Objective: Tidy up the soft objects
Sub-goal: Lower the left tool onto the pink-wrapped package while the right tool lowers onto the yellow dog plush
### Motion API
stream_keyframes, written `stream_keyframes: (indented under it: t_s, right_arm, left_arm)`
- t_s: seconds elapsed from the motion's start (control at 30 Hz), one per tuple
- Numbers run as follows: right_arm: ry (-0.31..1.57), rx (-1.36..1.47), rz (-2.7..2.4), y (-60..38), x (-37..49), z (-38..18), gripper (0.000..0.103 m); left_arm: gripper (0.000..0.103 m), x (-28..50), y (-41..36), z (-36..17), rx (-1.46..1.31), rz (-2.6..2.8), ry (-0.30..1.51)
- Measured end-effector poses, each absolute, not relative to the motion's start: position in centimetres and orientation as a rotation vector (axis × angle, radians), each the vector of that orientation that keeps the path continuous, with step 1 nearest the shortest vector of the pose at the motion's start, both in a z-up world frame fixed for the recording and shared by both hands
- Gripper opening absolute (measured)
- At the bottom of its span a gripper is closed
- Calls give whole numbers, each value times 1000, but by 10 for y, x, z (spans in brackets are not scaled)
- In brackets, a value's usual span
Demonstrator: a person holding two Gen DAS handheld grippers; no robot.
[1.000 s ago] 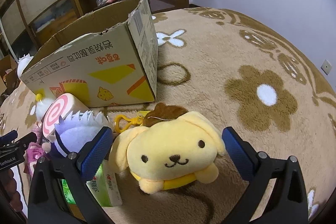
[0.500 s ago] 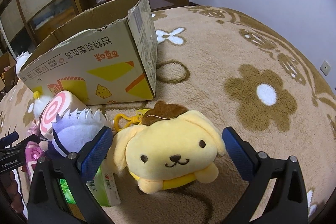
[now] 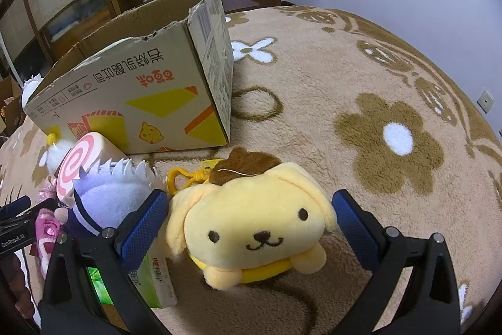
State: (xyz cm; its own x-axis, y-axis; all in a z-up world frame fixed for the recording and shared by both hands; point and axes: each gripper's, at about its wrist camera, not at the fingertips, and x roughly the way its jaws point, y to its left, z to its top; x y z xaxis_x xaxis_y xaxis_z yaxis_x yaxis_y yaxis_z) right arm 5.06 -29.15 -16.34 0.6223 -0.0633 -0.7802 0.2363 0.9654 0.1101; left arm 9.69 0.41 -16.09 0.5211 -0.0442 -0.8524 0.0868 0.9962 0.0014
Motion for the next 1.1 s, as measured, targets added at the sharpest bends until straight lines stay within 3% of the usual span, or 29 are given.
stream_keyframes:
  t_s: [0.27,0.43,0.63,0.87,1.1]
  right_arm:
    - [883,216,-170,-292,51,-163,103]
    - [890,223,-168,-294,51,-164,103]
    - [892,211,-171,-293,52,-164,103]
    - [905,190,-179,-290,51,-165,103]
    - [913,178,-169,-289,52,-167,91]
  left_arm:
    - [81,97,4,-161,3,-110,1025]
    - [62,99,5,-162,-35,-145,1033]
    - [48,101,8,-164,-104,-184,1057]
    - [43,102,8,-165,-100,-181,1049]
    - [40,98,-1,-161,-61,-162,1020]
